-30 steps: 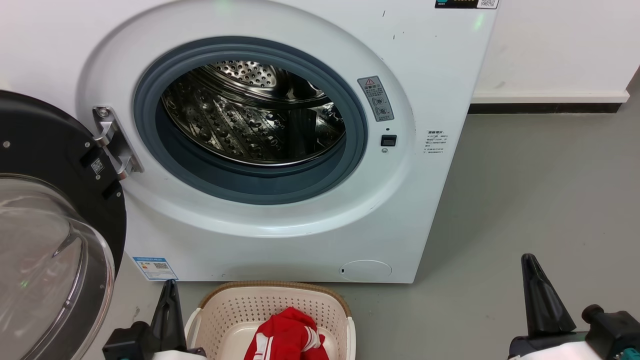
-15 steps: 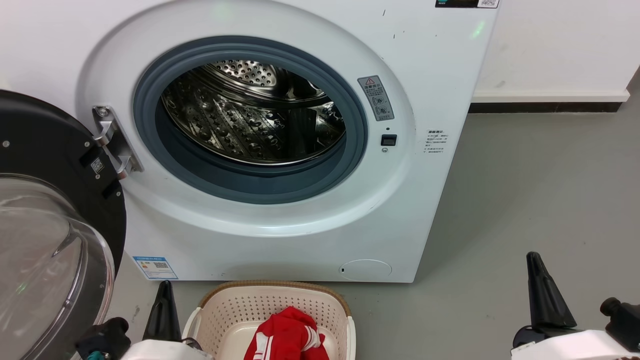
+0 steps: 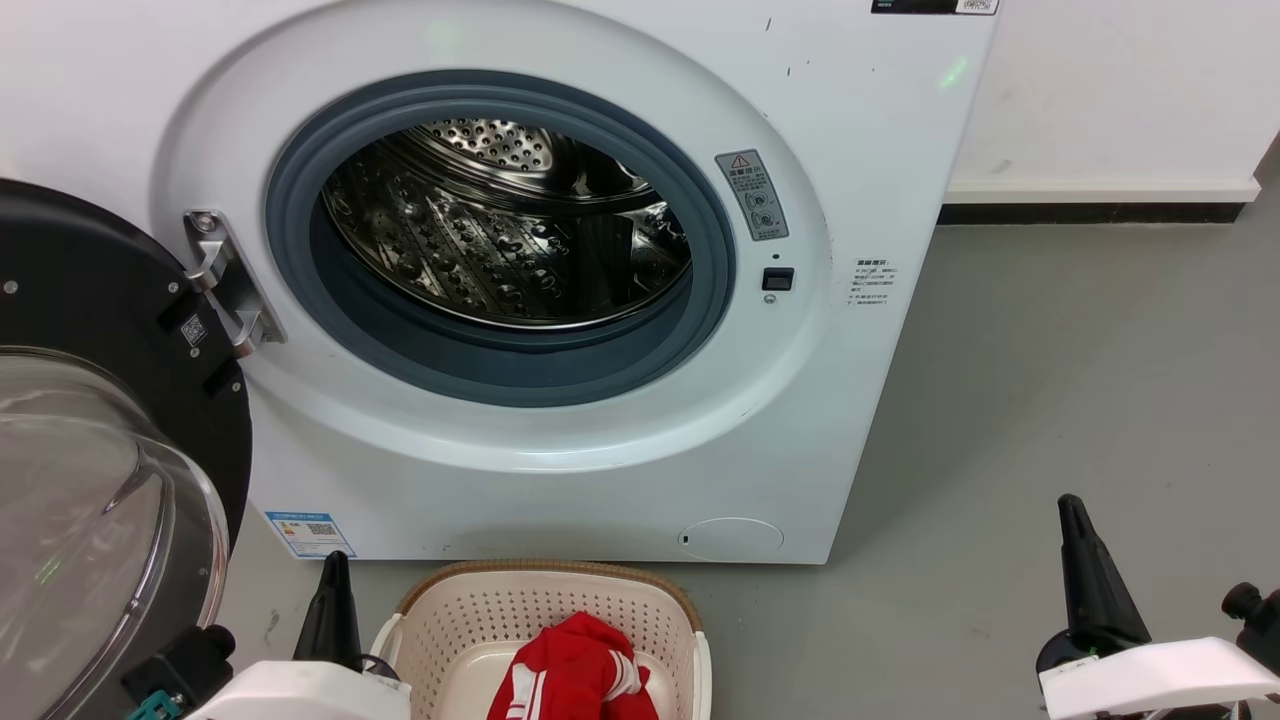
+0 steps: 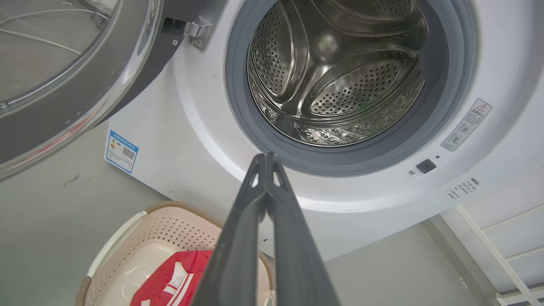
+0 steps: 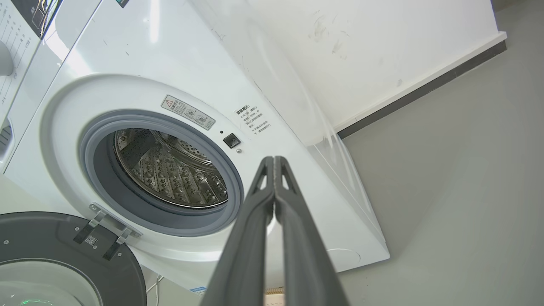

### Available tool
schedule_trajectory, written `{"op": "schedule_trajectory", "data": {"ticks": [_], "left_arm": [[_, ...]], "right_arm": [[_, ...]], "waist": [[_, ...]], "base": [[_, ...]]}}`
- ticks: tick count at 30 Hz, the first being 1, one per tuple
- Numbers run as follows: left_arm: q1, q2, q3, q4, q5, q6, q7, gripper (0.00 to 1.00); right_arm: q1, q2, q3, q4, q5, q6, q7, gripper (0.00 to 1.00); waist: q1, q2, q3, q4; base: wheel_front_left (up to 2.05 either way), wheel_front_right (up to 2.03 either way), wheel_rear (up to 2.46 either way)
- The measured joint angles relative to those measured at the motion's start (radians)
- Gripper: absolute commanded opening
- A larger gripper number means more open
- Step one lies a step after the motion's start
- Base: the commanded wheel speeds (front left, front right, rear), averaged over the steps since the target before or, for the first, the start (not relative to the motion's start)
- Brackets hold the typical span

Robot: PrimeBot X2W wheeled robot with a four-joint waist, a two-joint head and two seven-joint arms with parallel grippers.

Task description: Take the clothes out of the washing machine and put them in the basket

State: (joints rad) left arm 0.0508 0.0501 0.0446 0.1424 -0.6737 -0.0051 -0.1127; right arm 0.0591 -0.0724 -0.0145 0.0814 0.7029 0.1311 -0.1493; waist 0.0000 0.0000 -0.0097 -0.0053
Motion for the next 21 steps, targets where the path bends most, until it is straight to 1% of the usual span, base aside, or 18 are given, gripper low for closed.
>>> {"op": "schedule_trajectory", "data": {"ticks": [21], "left_arm": [[-0.045, 0.0, 0.022, 0.032, -0.282, -0.038, 0.067, 0.0]], "right_arm": [[-0.041, -0.007, -0.01, 0.049, 0.289, 0.0, 0.063, 0.0]], "waist": [[0.0, 0.0, 0.003, 0.001]], "base": [[0.0, 0.0, 0.0]]}}
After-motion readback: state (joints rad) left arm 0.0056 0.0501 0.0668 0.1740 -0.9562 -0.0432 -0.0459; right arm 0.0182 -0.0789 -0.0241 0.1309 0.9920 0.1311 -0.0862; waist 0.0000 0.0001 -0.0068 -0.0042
